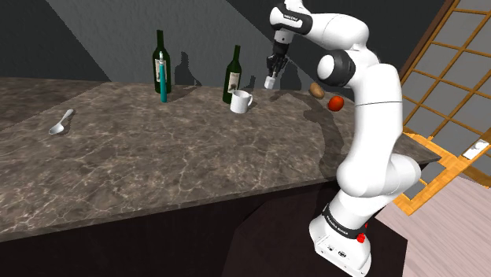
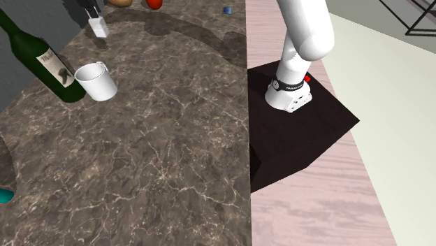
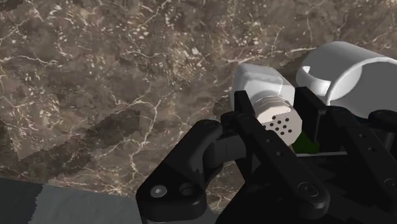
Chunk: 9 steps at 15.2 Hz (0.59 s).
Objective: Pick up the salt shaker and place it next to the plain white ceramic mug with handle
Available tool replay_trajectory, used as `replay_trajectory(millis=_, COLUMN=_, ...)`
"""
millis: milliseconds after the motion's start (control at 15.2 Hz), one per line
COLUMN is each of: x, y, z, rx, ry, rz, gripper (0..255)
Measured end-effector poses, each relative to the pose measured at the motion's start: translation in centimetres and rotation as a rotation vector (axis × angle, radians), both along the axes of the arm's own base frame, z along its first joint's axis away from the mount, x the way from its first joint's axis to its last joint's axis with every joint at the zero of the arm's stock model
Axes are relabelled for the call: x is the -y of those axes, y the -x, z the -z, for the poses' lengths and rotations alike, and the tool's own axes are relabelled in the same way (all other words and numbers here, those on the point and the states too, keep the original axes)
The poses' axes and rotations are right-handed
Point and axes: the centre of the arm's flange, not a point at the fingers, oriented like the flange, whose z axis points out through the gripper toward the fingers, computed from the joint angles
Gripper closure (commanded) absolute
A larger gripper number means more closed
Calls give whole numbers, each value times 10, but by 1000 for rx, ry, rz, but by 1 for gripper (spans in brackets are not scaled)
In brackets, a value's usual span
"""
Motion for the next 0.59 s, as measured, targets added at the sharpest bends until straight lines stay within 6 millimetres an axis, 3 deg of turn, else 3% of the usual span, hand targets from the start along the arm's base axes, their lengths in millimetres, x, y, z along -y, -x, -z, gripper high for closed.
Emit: replay_trajectory(millis=594, x=-2, y=0, z=46, rx=0, ry=0, rz=0, gripper=255)
